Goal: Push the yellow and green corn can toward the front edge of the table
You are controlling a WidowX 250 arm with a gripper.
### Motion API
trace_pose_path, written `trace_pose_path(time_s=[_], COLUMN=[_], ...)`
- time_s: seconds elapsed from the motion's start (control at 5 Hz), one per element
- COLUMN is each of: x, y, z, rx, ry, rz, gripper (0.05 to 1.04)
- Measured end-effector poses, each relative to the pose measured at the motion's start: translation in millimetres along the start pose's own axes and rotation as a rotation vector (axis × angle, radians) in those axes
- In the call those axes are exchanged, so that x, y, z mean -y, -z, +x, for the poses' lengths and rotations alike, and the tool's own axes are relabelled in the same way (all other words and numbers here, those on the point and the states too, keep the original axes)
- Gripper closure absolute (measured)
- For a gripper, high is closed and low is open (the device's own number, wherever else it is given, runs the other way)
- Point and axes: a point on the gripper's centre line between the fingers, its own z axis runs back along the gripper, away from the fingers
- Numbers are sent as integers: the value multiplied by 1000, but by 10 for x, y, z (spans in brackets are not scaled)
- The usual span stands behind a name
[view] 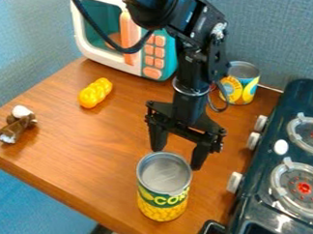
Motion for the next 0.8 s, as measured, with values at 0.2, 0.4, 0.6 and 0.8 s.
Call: trace_pose_path(time_s=[0.2, 0.4, 0.6, 0.8], x=[-141, -231, -387, -451], y=[-55, -262, -497, -521], z=[85, 255, 438, 530], rx=[-1, 29, 67, 35], ry=[-17, 51, 148, 225], rz=[-13, 0, 9, 18], gripper=[83, 82, 83, 83])
